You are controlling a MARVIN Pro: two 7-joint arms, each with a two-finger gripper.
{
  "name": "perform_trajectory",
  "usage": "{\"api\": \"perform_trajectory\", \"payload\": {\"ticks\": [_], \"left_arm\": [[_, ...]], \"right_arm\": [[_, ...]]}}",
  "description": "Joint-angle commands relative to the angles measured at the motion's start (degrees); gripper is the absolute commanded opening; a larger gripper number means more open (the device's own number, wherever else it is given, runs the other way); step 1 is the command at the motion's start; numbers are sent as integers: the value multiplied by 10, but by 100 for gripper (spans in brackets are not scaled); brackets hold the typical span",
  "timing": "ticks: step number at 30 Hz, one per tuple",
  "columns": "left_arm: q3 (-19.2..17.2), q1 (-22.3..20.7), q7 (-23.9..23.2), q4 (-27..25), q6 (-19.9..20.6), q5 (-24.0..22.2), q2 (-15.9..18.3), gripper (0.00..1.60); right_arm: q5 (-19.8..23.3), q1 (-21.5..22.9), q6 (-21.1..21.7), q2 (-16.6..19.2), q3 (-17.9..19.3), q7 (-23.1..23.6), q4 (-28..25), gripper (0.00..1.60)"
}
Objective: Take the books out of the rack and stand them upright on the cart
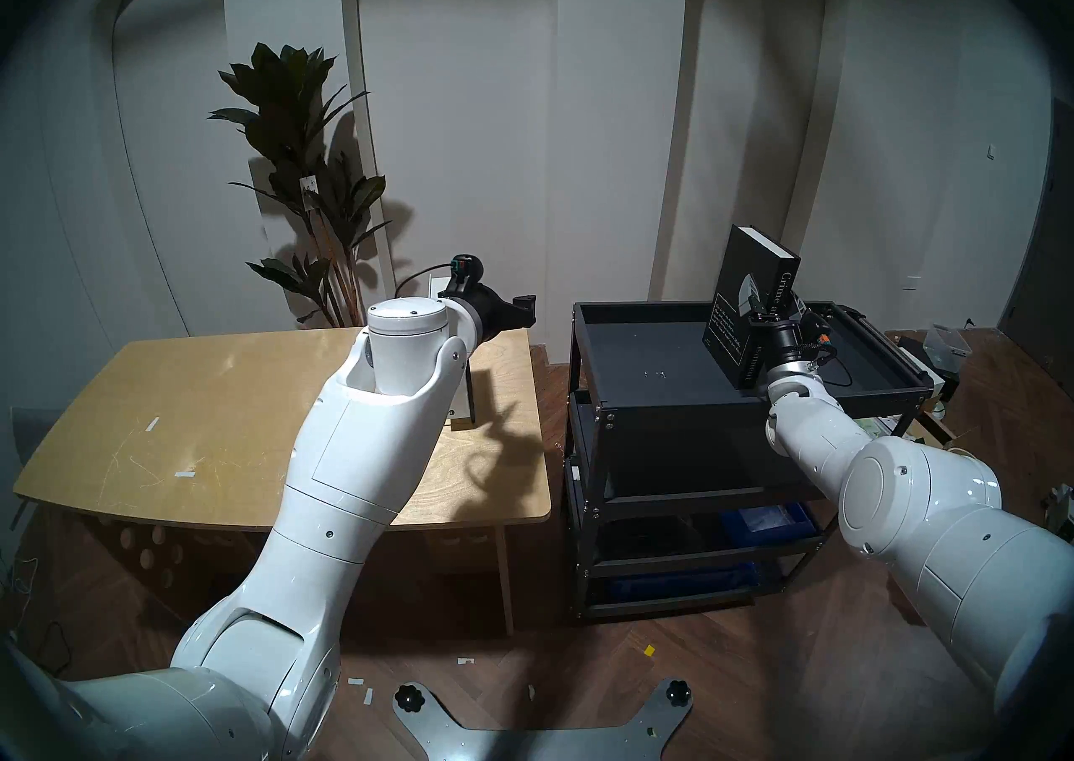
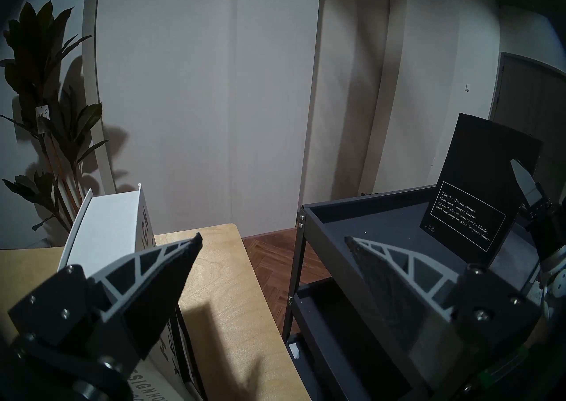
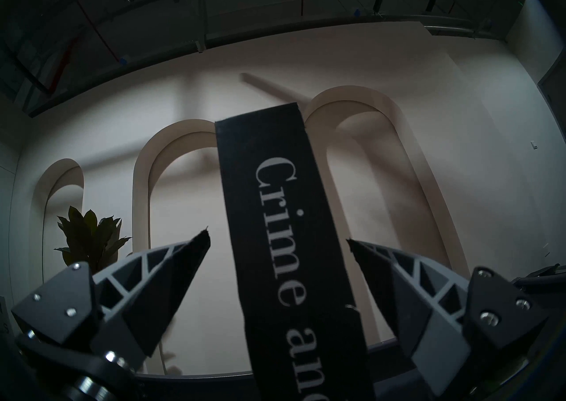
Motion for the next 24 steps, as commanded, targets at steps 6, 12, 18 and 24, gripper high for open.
{"api": "perform_trajectory", "payload": {"ticks": [6,12,18,24], "left_arm": [[-1,-10,-2,-4,-2,2,-3,160],[-2,-10,-3,-1,-2,3,-3,160],[-2,-9,-5,-1,-2,4,-4,160],[-3,-9,-6,0,-2,6,-5,160]], "right_arm": [[3,32,-2,-8,3,-5,-14,160],[5,41,-2,-12,5,-11,-15,160],[7,49,-2,-15,7,-16,-16,160],[9,58,-2,-18,10,-21,-18,160]]}}
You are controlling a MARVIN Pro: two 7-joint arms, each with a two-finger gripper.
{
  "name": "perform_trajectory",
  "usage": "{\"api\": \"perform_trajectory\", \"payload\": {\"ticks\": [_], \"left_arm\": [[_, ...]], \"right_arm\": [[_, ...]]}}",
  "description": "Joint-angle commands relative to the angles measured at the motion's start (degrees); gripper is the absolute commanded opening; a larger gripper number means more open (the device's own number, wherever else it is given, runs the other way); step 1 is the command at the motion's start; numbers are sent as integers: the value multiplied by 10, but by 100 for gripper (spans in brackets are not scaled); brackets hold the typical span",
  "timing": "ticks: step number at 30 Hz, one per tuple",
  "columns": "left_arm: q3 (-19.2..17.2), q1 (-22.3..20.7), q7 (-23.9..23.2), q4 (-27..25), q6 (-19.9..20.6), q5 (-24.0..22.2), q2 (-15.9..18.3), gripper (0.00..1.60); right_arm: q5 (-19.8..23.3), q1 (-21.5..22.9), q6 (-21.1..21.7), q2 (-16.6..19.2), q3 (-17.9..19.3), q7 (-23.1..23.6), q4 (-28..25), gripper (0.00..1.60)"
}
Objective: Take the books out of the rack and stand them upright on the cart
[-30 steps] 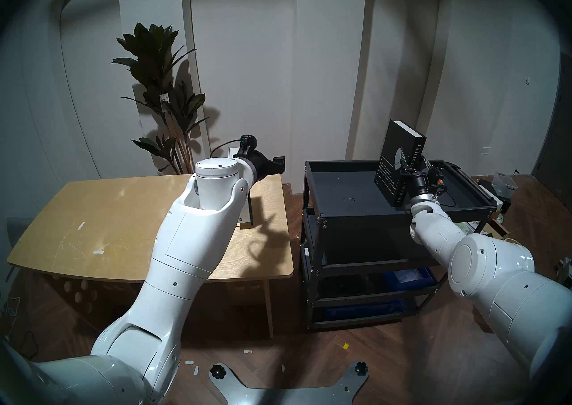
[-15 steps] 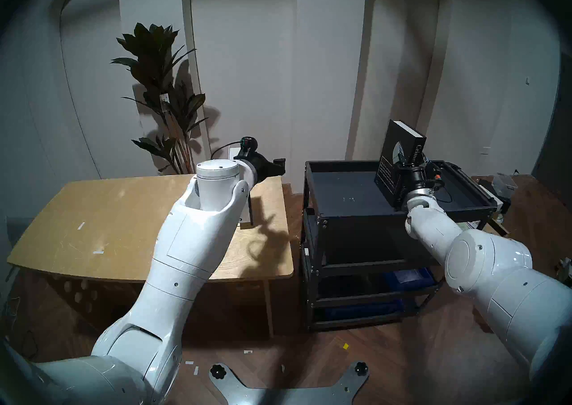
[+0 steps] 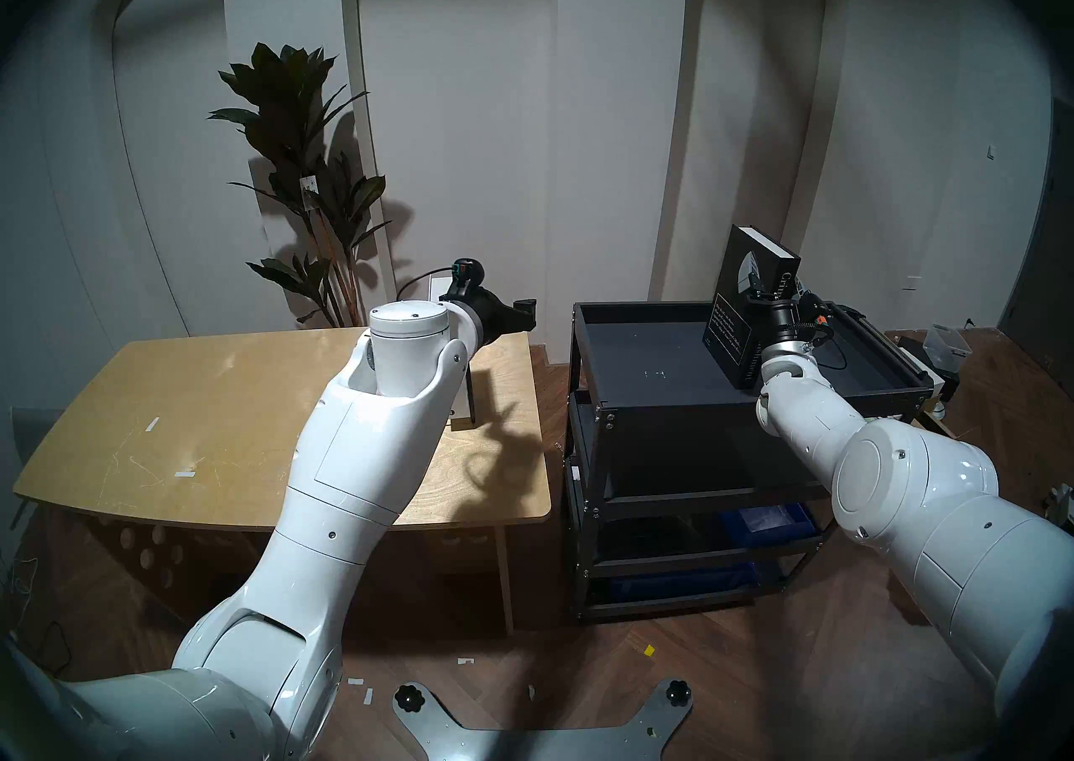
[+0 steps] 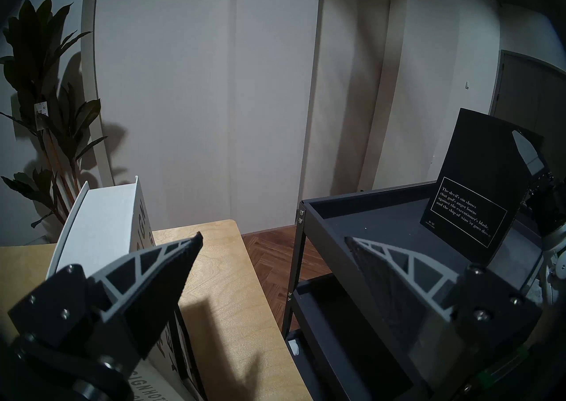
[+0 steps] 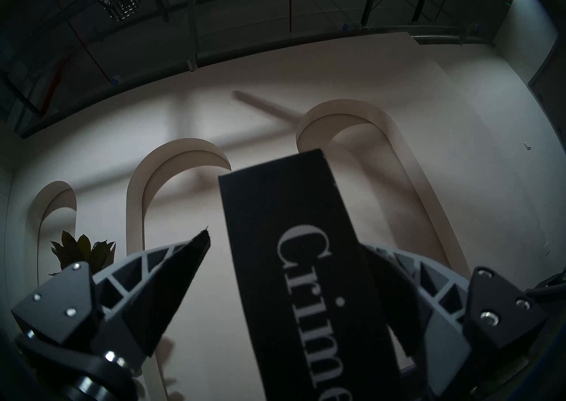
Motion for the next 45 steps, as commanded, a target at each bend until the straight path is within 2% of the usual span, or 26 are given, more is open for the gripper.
{"api": "perform_trajectory", "payload": {"ticks": [1,45], "left_arm": [[-1,-10,0,-6,-2,1,-2,160],[-7,-10,-11,-3,-2,12,-8,160]], "right_arm": [[1,29,-2,-3,0,-1,-15,160],[13,87,-2,-31,11,-41,-27,160]]}}
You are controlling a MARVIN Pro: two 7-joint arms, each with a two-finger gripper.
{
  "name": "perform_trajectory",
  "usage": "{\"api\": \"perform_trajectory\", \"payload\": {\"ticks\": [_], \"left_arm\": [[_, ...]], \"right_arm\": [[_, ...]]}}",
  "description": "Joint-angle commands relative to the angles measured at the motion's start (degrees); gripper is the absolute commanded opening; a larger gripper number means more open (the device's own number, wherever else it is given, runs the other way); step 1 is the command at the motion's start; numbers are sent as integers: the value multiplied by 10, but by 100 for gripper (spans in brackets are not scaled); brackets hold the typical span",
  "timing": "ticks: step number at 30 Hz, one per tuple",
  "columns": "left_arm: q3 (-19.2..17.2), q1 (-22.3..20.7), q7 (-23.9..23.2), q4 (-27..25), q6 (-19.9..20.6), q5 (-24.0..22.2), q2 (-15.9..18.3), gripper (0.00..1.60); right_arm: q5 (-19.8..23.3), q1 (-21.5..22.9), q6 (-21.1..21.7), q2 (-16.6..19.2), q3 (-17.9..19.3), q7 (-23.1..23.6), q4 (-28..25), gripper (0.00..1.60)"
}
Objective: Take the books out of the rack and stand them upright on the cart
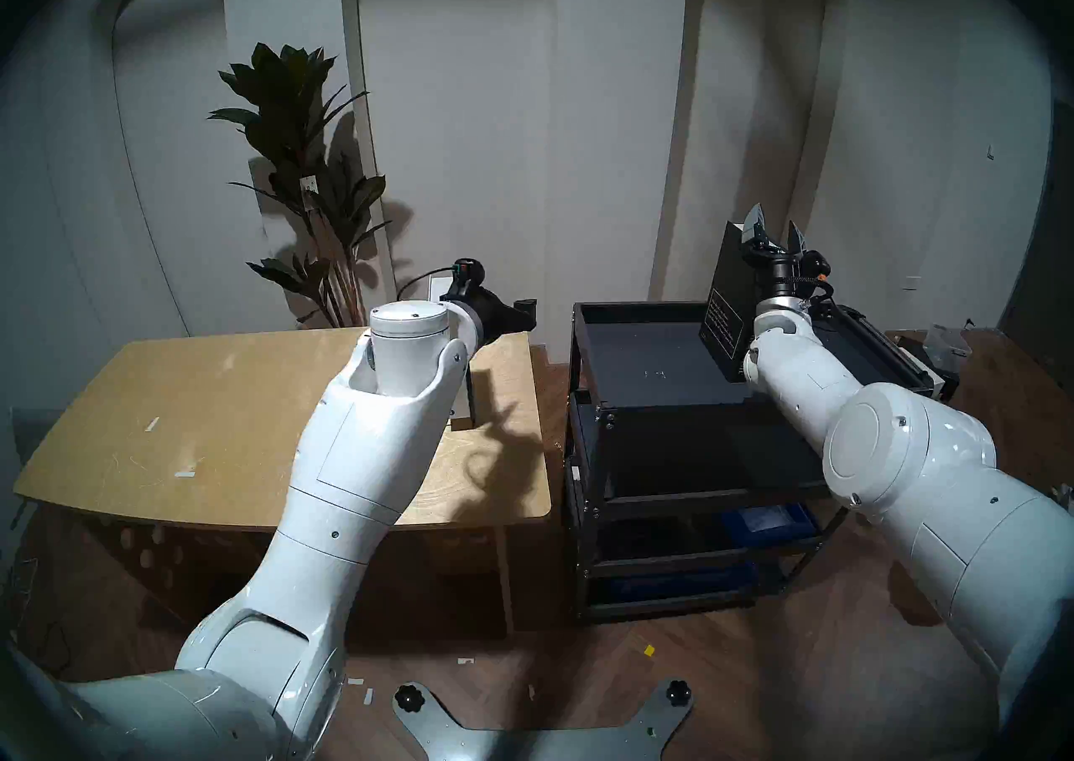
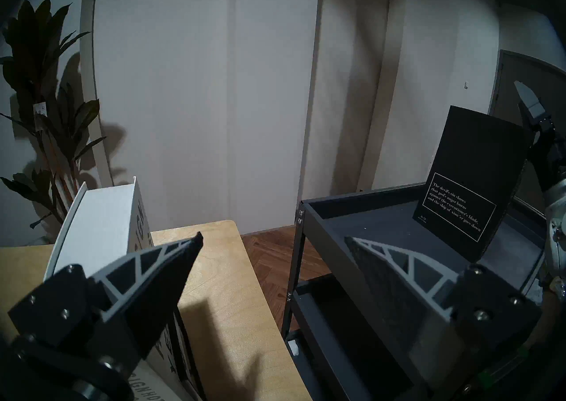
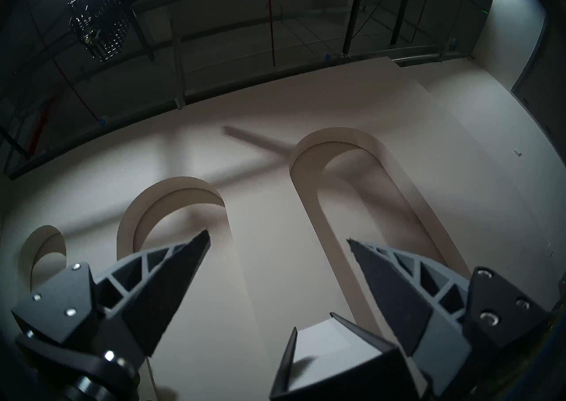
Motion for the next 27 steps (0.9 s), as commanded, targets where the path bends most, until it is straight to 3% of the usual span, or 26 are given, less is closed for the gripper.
{"api": "perform_trajectory", "payload": {"ticks": [1,27], "left_arm": [[-1,-10,-1,-6,-2,1,-2,160],[-5,-9,-7,-4,-2,8,-5,160]], "right_arm": [[-1,31,-2,-6,-2,-2,-15,160],[6,65,-1,-27,-5,-29,-22,160]]}}
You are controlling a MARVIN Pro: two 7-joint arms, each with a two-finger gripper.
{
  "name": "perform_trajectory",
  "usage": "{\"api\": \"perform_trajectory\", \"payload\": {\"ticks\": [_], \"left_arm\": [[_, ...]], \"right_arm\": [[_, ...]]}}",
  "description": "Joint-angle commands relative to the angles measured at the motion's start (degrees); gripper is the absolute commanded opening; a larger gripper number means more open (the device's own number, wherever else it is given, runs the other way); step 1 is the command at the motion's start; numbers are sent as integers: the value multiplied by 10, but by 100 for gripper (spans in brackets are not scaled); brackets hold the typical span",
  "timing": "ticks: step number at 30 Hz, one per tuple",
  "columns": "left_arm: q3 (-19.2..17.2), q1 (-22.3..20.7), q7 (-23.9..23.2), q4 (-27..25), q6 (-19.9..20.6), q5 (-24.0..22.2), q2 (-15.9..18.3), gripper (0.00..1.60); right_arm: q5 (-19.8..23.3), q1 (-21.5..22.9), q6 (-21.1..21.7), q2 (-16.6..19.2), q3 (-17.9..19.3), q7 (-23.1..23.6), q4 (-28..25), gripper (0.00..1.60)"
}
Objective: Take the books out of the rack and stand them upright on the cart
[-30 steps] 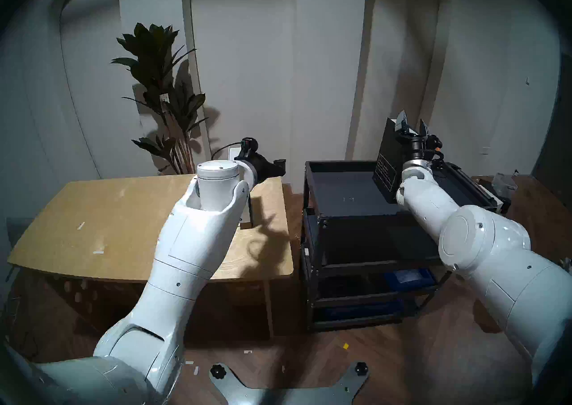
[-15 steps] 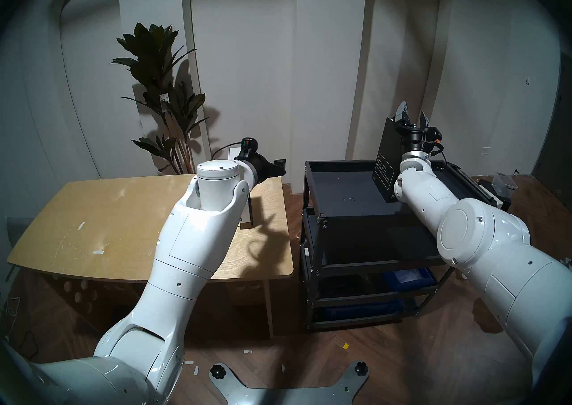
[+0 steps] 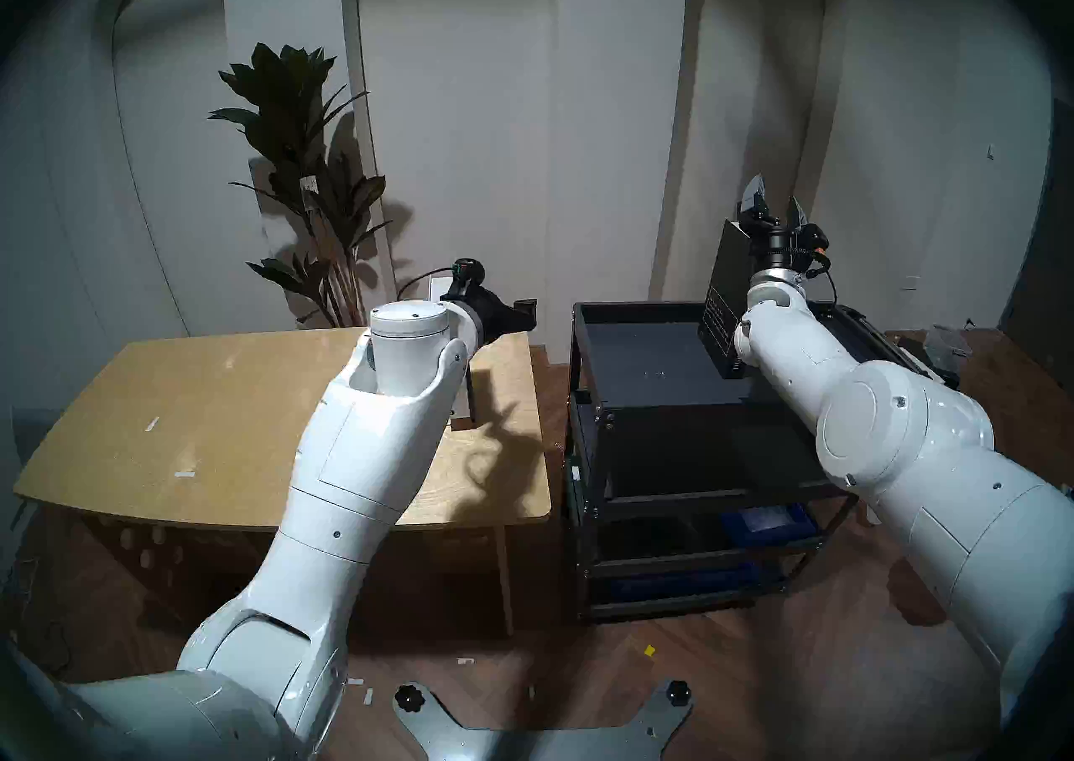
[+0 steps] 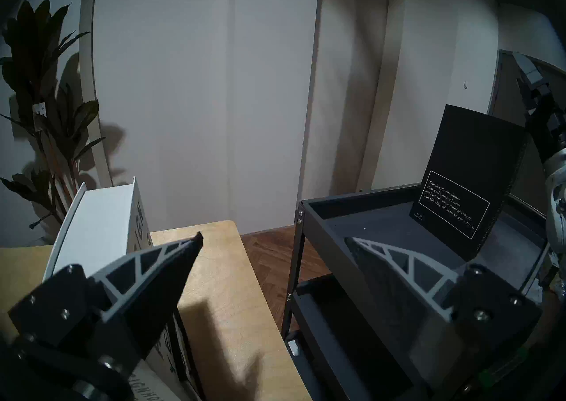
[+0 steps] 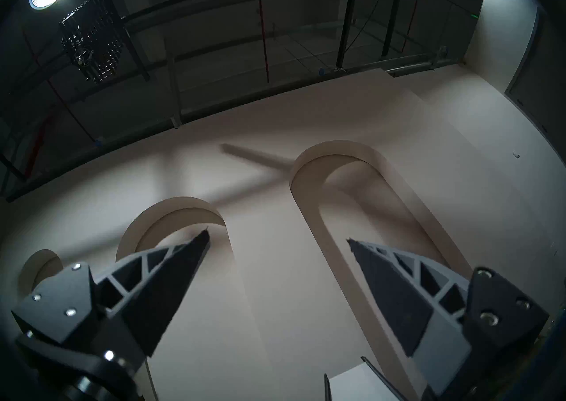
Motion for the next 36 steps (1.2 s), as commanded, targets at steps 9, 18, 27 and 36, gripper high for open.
{"api": "perform_trajectory", "payload": {"ticks": [9,18,27,36], "left_arm": [[-3,-10,-2,-6,-2,2,-2,160],[-13,-17,-3,-8,-4,7,1,160],[-31,-22,-1,-7,-6,12,9,160],[-50,-20,2,-2,-5,19,23,160]], "right_arm": [[0,45,-2,-13,-8,-7,-21,160],[-1,75,-2,-25,-18,-13,-36,160],[-3,95,0,-37,-27,-14,-46,160],[-9,122,3,-48,-38,-19,-58,160]]}}
